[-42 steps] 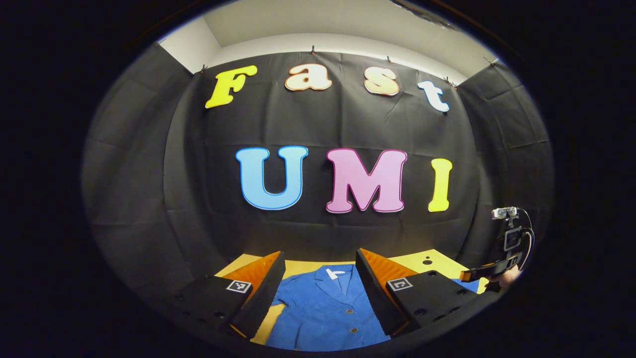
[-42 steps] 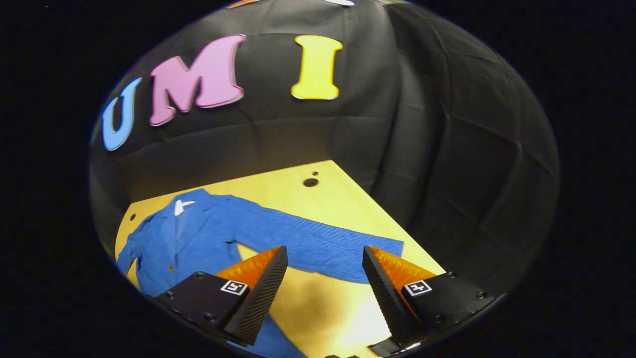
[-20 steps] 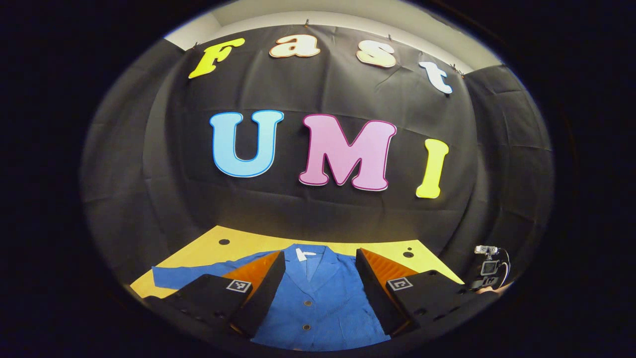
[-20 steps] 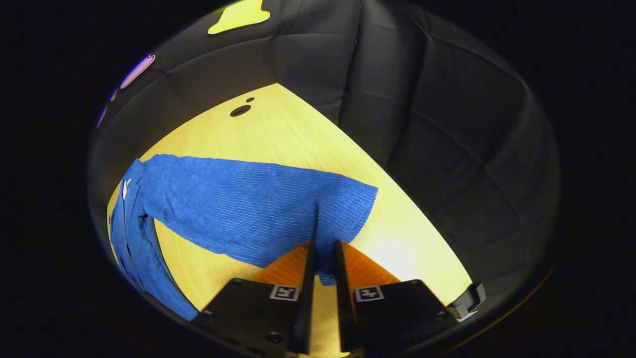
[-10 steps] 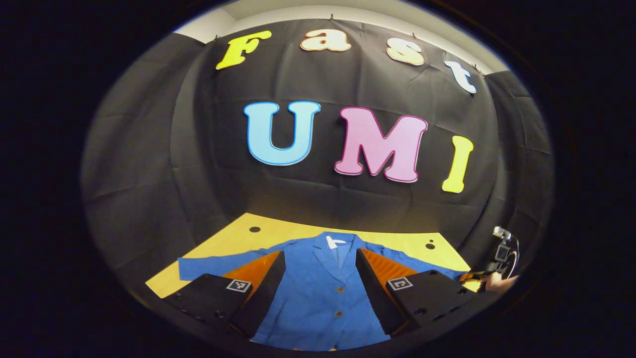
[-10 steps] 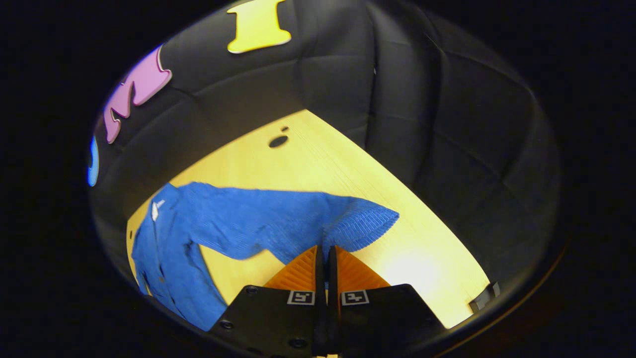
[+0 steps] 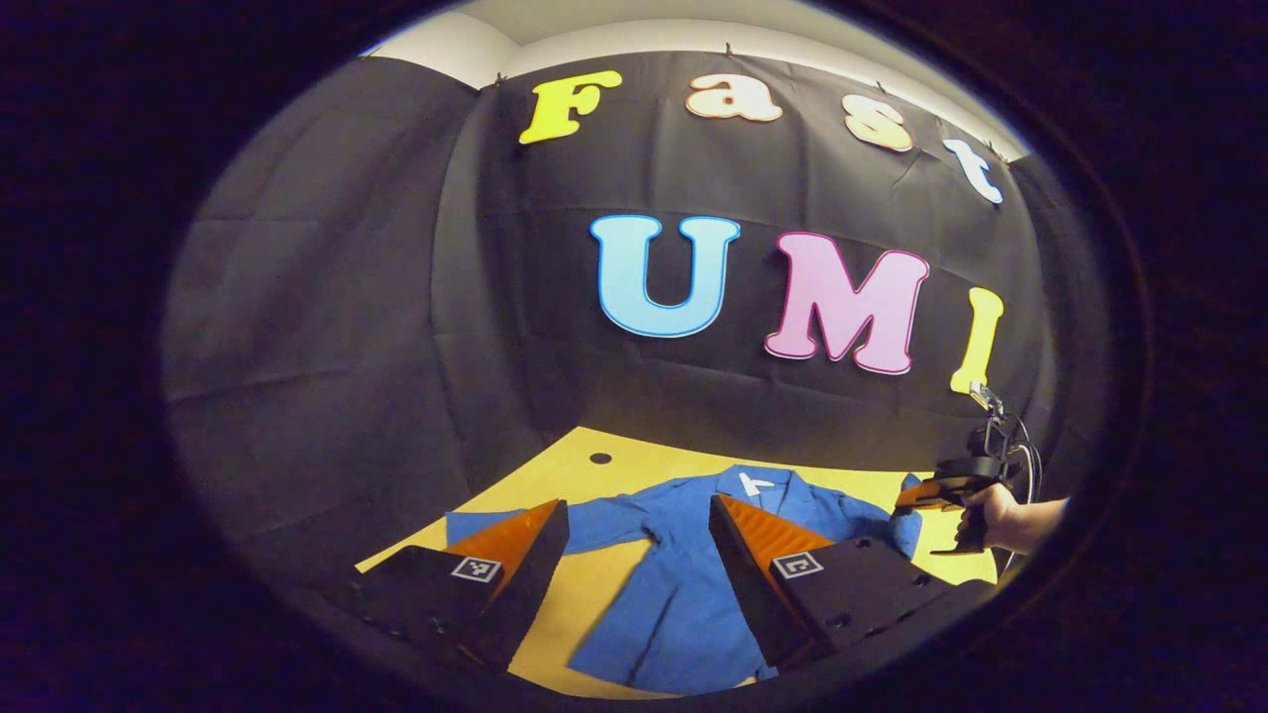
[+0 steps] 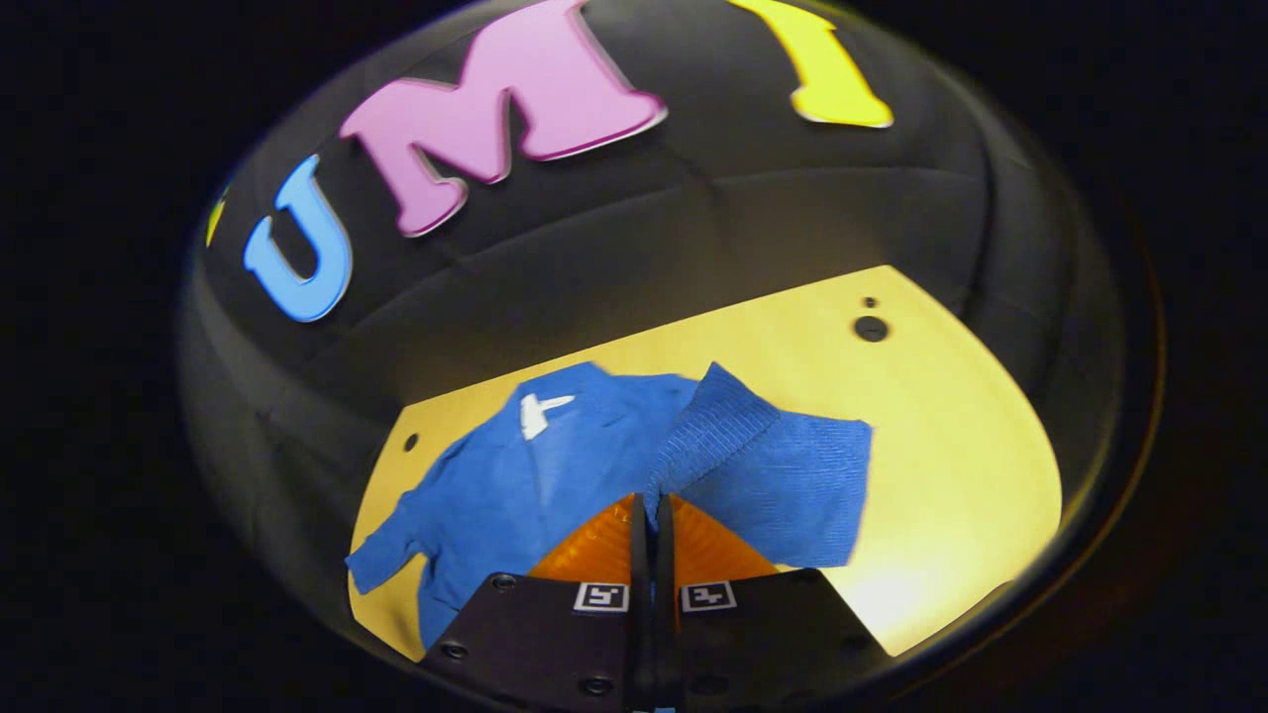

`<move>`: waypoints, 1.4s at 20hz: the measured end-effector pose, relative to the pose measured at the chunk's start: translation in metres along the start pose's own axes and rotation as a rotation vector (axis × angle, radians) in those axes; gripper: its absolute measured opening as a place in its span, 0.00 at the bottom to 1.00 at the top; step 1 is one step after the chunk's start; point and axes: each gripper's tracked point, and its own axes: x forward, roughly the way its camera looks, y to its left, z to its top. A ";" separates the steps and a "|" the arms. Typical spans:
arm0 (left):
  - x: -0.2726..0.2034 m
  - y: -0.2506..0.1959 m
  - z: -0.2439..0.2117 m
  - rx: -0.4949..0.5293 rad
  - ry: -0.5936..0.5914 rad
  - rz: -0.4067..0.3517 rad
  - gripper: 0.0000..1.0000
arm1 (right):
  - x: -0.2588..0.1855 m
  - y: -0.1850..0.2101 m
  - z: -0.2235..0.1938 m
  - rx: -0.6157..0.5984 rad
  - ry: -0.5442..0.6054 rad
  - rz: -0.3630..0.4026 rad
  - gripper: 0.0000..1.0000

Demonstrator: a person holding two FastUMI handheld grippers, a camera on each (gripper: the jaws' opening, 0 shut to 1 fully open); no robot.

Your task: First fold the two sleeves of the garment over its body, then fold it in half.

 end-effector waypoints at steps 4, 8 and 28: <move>-0.006 0.040 -0.014 -0.058 0.037 0.071 0.82 | 0.030 0.099 -0.039 0.000 0.081 0.166 0.04; -0.019 0.067 -0.030 -0.089 0.061 0.123 0.82 | 0.054 0.178 -0.055 0.071 0.084 0.331 0.05; 0.094 0.184 -0.109 -0.149 0.214 0.193 0.83 | -0.087 0.117 -0.058 -0.066 -0.084 0.170 0.97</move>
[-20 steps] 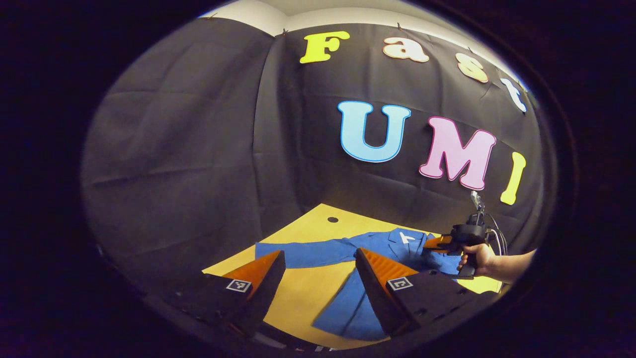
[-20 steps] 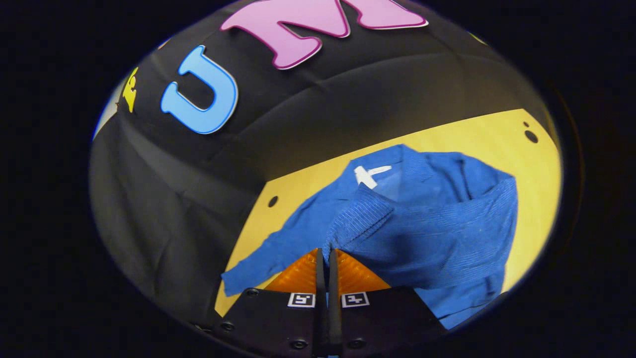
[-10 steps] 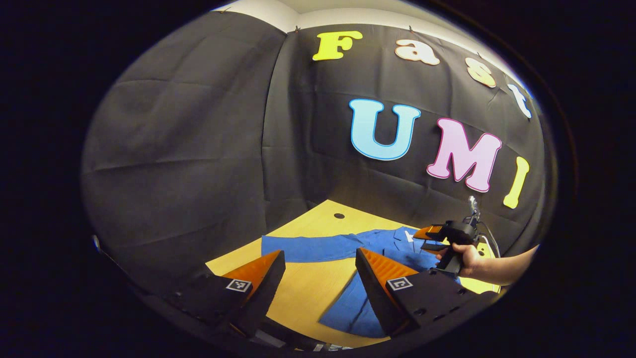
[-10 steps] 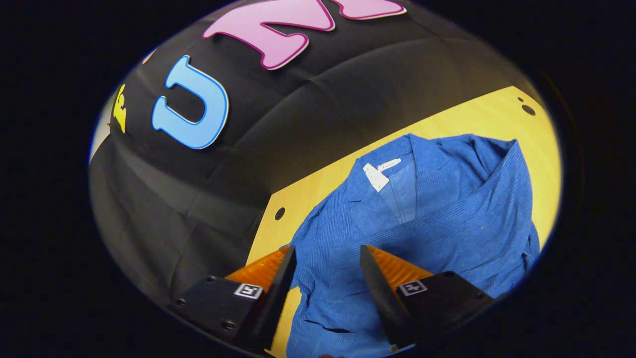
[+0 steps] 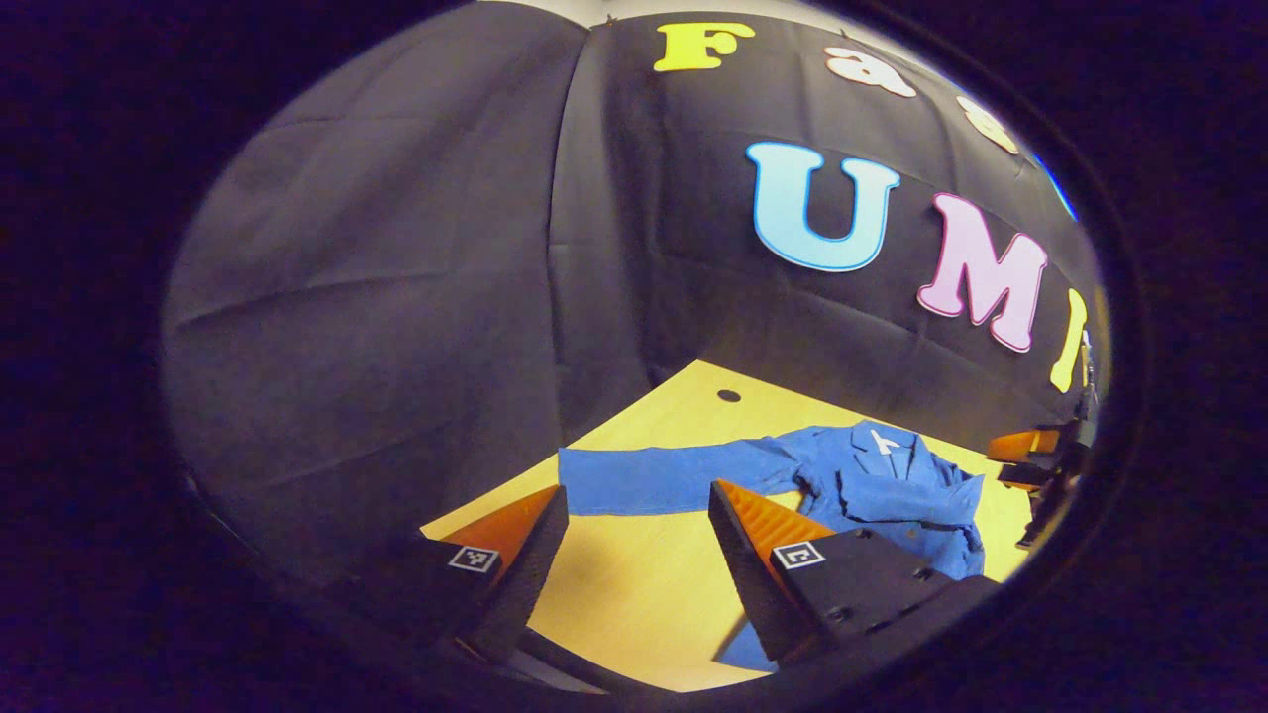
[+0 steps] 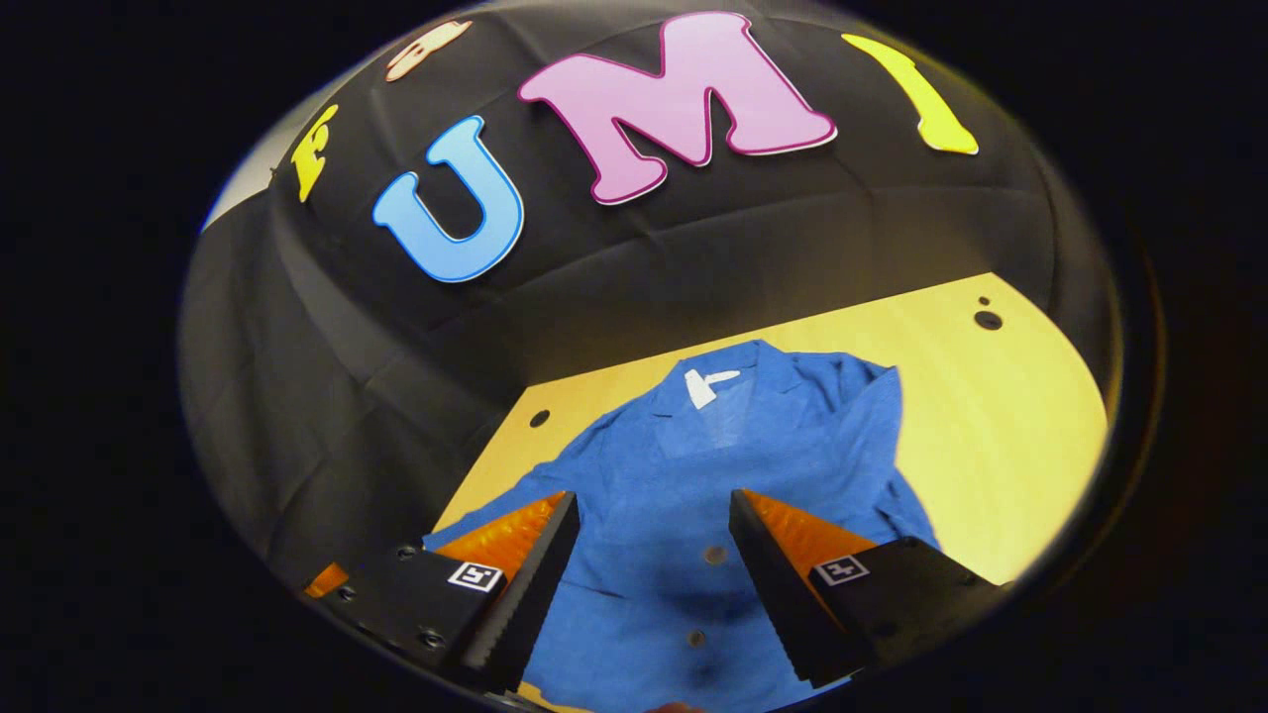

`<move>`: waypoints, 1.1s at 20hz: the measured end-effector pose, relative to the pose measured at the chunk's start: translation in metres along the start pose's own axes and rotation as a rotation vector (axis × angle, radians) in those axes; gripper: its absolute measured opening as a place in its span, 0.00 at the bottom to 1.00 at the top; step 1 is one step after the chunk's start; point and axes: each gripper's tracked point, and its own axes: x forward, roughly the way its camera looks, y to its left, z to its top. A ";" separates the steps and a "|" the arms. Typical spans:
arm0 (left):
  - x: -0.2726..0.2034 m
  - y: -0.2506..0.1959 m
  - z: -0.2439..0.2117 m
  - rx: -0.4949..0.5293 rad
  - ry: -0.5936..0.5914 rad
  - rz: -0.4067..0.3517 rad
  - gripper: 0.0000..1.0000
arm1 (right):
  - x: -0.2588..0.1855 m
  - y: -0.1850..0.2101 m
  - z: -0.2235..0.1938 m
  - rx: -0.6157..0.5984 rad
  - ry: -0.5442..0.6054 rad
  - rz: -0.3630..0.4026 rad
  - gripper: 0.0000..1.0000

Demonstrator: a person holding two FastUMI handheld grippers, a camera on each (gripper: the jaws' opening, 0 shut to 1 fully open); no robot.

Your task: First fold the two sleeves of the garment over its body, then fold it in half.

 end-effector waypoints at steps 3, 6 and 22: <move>0.050 0.022 -0.021 0.082 0.201 0.028 0.84 | -0.058 -0.033 0.034 -0.012 -0.111 -0.099 0.98; 0.109 0.040 -0.034 0.129 0.275 0.062 0.84 | -0.131 -0.061 0.065 -0.019 -0.249 -0.207 0.97; 0.205 0.048 -0.048 0.113 0.519 0.037 0.59 | -0.290 -0.119 0.030 -0.039 -0.327 -0.534 0.97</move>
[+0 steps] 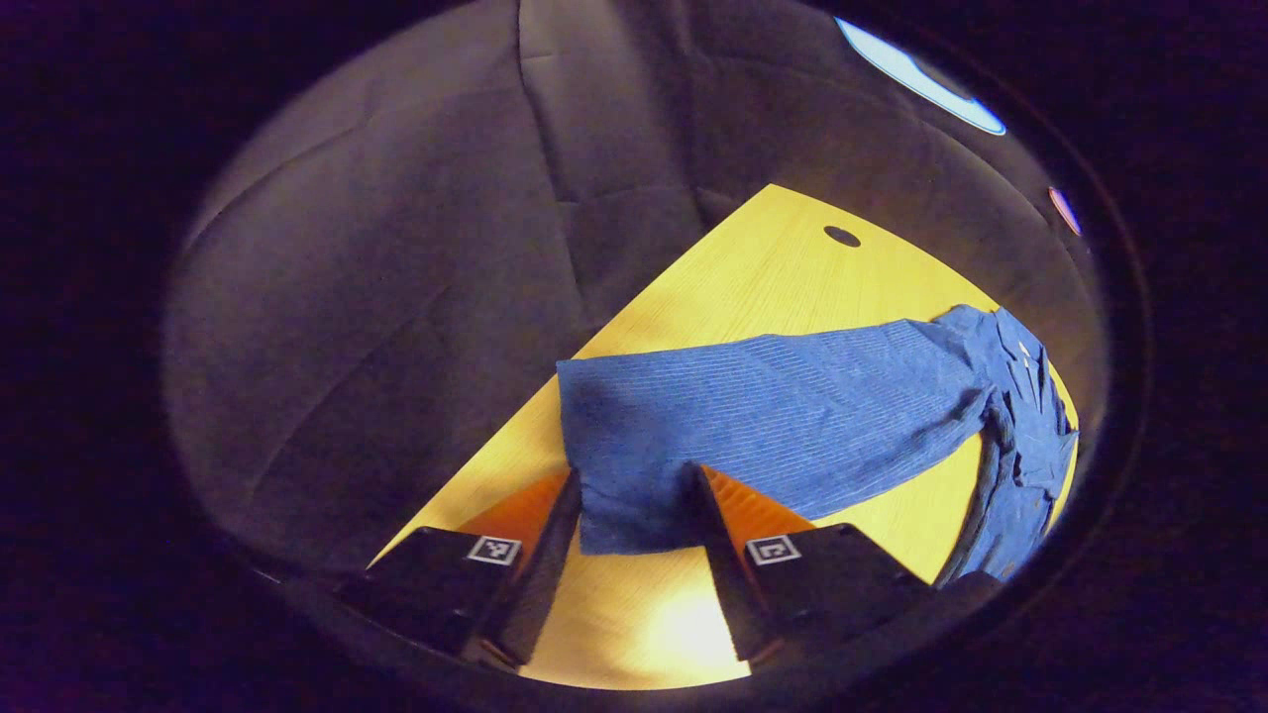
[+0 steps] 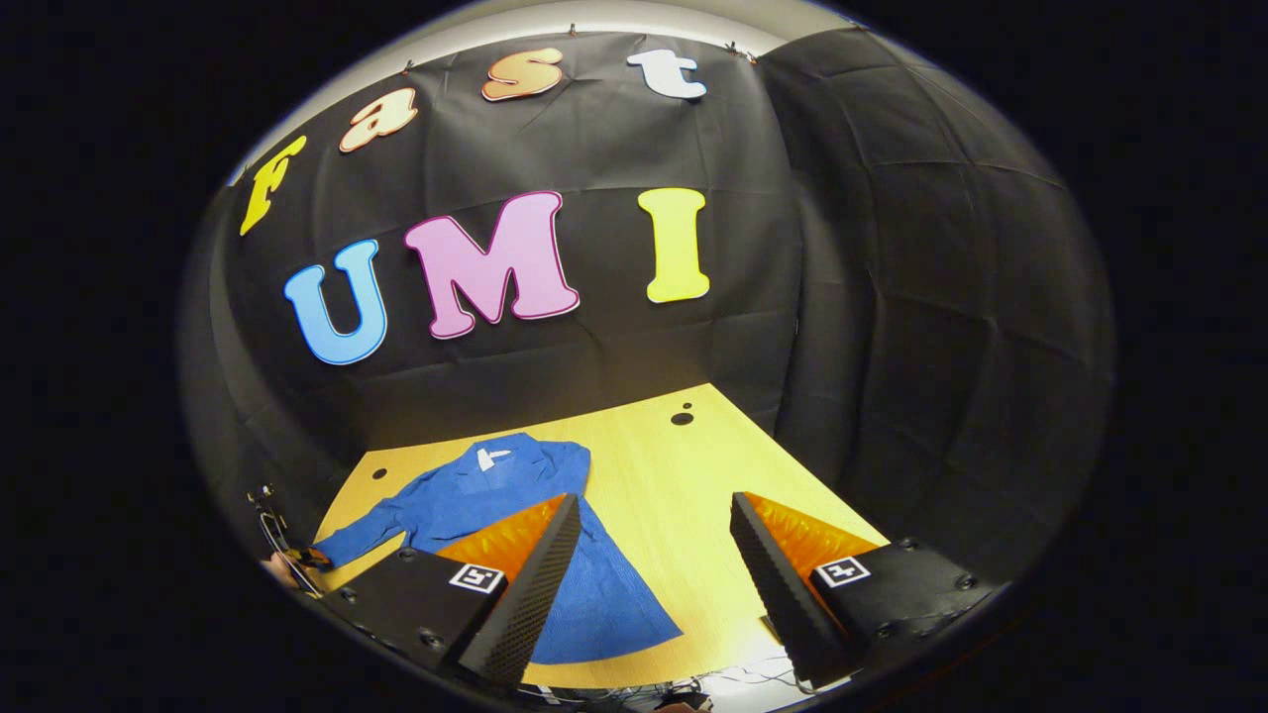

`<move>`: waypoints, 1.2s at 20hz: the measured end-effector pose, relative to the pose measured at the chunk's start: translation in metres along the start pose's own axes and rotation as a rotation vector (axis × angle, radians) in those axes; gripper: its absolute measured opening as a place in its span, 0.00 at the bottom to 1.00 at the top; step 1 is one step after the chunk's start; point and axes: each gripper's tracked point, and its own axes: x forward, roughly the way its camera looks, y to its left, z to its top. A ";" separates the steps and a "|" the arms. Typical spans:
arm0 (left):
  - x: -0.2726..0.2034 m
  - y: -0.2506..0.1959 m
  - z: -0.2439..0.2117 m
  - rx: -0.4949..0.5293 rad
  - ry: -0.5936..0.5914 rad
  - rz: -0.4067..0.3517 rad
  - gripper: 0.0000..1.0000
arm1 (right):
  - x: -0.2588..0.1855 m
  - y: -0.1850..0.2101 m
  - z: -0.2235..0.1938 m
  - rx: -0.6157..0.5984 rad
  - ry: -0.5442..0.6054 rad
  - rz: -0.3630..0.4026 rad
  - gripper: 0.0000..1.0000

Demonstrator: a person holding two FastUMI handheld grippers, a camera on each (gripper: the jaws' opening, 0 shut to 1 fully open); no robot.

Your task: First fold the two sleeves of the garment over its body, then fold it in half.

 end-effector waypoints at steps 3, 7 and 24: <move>0.002 -0.009 0.002 0.076 0.035 -0.043 0.15 | 0.001 0.015 -0.021 -0.019 0.045 0.041 0.97; -0.006 -0.018 -0.002 0.011 0.039 -0.141 0.00 | 0.021 0.035 -0.036 -0.026 0.099 0.099 0.97; -0.209 -0.398 0.018 0.643 -0.380 -0.698 0.00 | 0.107 -0.002 -0.052 -0.052 0.169 0.140 0.98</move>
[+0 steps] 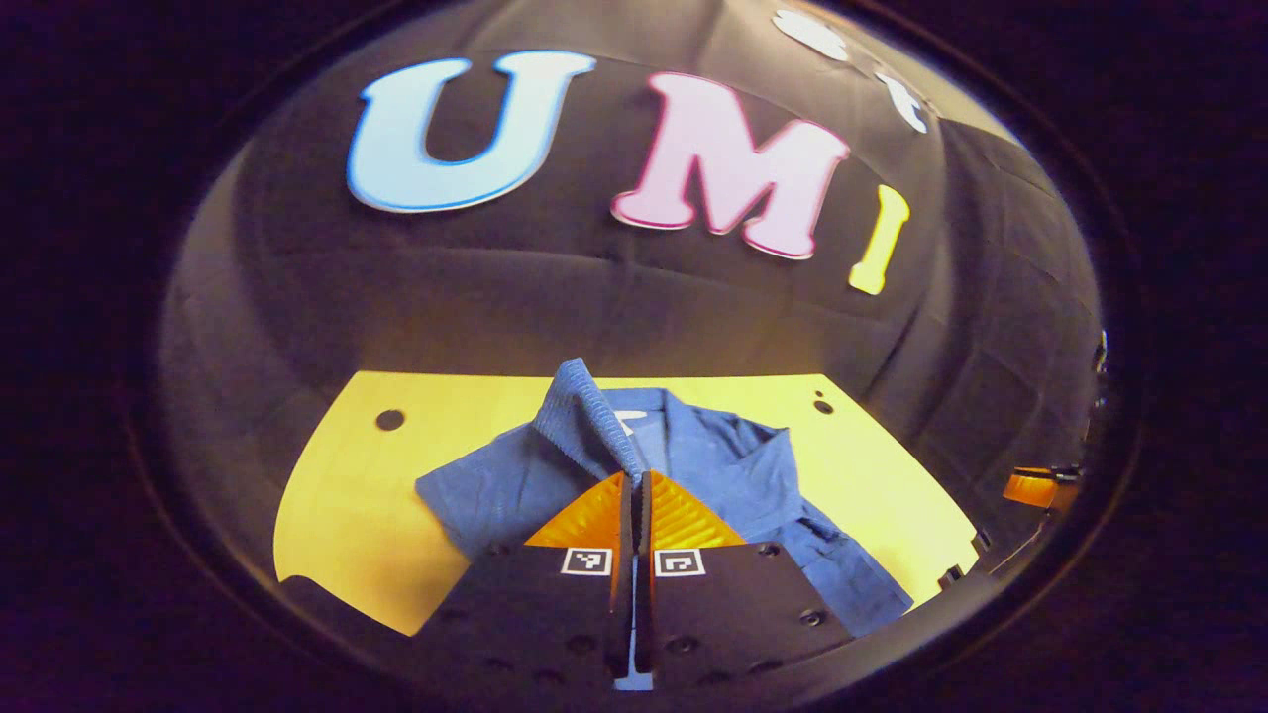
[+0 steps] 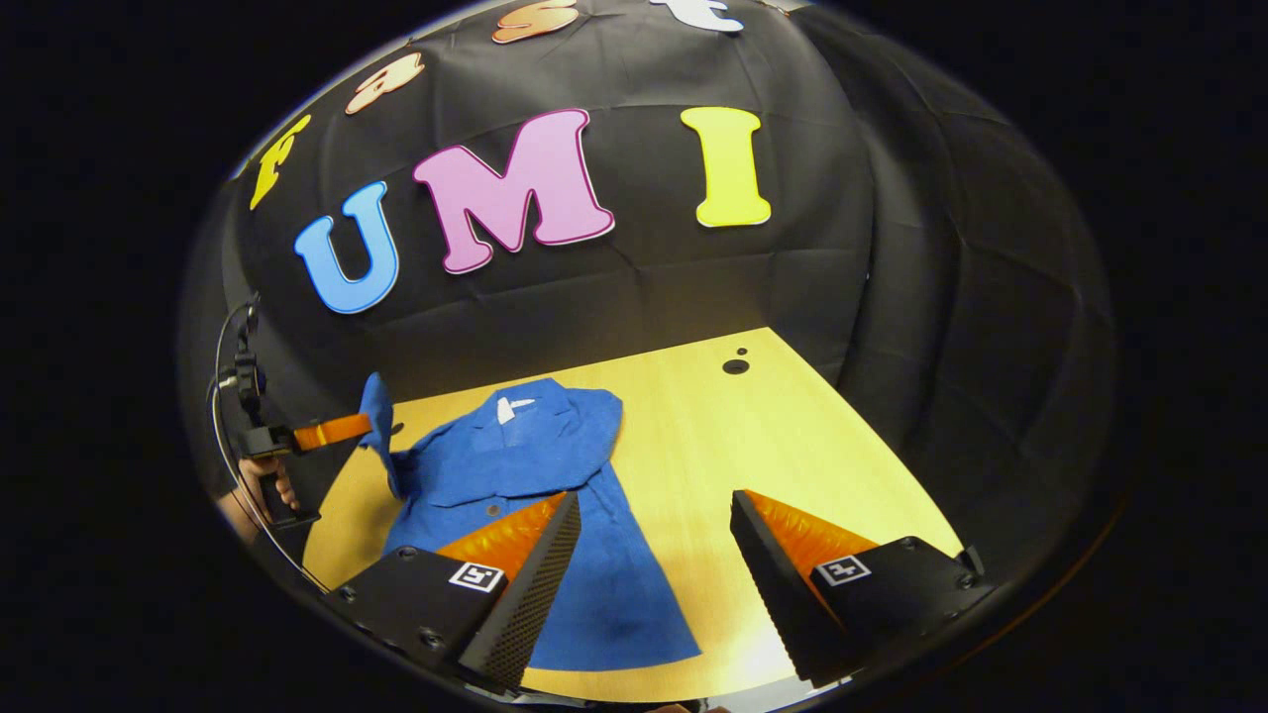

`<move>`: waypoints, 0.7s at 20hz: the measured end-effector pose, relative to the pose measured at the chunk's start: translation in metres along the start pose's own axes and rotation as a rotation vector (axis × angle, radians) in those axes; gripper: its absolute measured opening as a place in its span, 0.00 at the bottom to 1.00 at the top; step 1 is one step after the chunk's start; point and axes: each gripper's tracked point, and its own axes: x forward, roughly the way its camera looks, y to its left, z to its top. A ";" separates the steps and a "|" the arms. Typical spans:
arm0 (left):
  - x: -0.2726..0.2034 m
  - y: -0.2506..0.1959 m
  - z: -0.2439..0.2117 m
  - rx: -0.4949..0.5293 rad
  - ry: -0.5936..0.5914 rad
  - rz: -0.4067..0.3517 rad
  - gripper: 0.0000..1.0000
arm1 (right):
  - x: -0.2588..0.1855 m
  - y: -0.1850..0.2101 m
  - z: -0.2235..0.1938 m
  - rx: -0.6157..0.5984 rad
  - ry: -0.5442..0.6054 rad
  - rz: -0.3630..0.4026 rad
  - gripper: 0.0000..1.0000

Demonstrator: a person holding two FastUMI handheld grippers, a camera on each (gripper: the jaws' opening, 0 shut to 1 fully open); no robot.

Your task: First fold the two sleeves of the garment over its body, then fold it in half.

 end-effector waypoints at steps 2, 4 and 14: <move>0.033 -0.055 0.014 0.030 0.006 -0.063 0.00 | -0.001 -0.011 -0.004 -0.030 0.004 -0.007 0.98; 0.066 -0.088 0.025 -0.009 0.023 -0.068 0.00 | 0.000 -0.021 -0.010 -0.043 0.023 -0.009 0.98; 0.024 -0.069 -0.012 -0.038 -0.017 0.074 0.86 | 0.018 -0.002 -0.073 -0.005 0.181 0.077 0.97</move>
